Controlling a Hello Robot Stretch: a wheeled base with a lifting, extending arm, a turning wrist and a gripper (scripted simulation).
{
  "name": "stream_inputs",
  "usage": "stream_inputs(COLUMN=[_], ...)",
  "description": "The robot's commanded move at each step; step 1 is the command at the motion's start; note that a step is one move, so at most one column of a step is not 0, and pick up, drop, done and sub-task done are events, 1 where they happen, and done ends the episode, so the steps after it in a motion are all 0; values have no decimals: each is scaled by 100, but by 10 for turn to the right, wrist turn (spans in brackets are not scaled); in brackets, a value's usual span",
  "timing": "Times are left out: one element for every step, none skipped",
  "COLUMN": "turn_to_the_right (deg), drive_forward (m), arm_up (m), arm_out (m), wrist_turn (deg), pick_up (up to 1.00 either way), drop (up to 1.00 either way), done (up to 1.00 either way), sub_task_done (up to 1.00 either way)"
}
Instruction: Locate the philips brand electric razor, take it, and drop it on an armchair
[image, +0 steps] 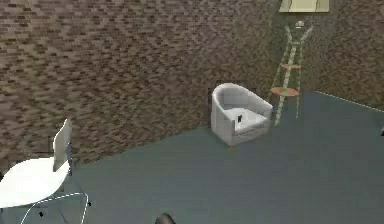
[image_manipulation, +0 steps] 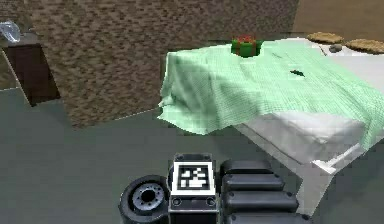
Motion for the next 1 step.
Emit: stream_inputs(turn_to_the_right=[0], drive_forward=[100], arm_up=[0], arm_out=[0], wrist_turn=[0], pick_up=[0], drop=[0], done=[0], sub_task_done=[0])
